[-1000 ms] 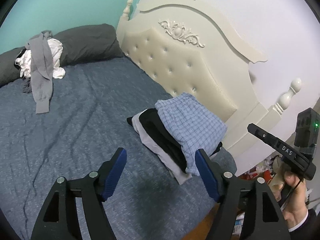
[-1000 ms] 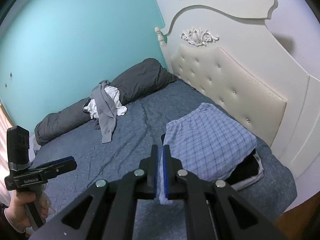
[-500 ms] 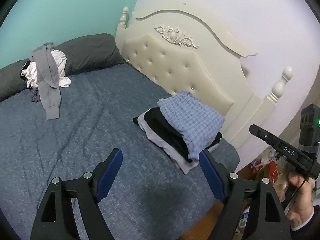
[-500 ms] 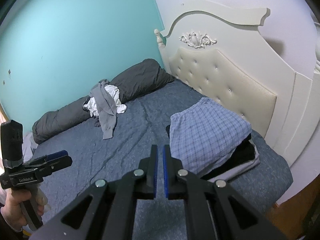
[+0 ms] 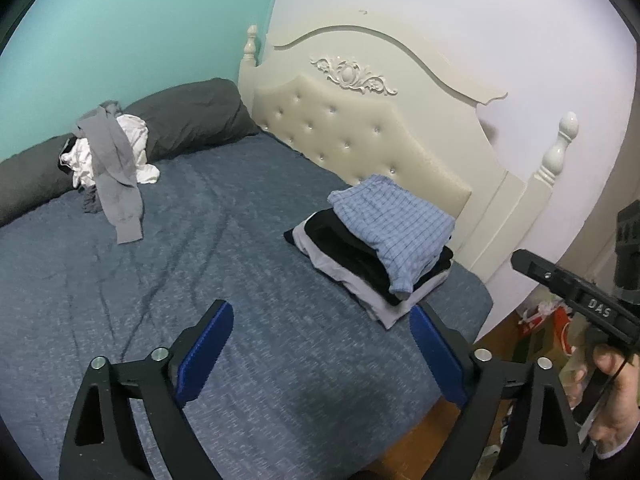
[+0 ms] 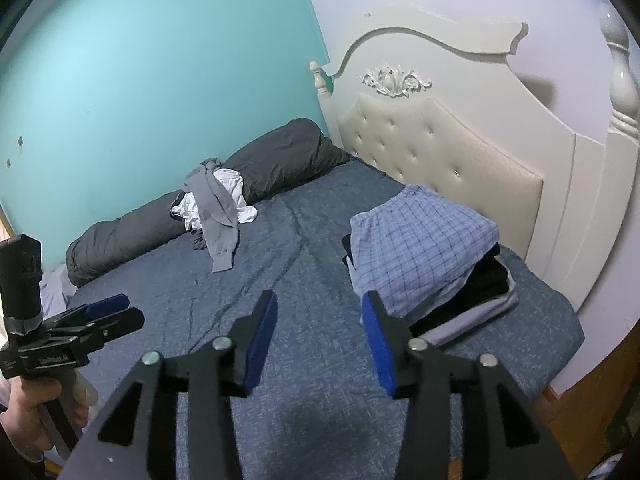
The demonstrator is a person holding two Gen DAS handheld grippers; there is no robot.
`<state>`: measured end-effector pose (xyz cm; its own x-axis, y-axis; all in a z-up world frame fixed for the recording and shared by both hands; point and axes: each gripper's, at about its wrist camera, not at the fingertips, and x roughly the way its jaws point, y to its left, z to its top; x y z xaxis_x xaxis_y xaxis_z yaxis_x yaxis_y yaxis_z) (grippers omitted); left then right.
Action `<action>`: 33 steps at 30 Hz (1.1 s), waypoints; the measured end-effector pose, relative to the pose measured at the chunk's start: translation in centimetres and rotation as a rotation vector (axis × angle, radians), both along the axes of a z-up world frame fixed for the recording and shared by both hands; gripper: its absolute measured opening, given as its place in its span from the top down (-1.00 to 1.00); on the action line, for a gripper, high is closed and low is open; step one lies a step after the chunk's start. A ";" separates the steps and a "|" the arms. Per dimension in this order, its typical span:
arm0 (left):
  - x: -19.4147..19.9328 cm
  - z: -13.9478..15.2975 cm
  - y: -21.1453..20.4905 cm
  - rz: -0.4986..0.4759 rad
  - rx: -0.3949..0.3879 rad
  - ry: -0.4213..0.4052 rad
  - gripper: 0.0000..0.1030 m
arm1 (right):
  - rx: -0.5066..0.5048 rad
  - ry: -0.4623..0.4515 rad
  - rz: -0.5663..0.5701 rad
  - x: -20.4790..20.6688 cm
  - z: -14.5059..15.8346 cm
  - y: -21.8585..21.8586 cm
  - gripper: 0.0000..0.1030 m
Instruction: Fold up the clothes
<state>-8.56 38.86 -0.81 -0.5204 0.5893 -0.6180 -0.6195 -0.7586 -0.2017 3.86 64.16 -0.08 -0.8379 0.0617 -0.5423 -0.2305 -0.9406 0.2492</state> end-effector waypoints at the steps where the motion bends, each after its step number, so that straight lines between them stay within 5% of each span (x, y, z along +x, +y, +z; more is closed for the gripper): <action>1: 0.1 0.0 -0.1 0.003 -0.002 0.004 -0.86 | 0.008 0.001 -0.002 0.2 0.0 -0.3 0.10; 21: 2.6 -1.2 -3.3 0.052 -0.041 0.039 -0.99 | 0.045 -0.019 -0.018 2.8 -1.4 -3.2 -0.54; 33: 4.4 -1.2 -4.6 0.063 -0.041 0.075 -0.99 | 0.044 -0.032 -0.036 4.1 -2.7 -5.1 -0.65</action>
<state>-4.15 34.28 -2.01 -0.6014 0.5284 -0.5992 -0.5822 -0.8035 -0.1242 7.96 59.10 -2.80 -0.8170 0.1155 -0.5650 -0.2713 -0.9415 0.1998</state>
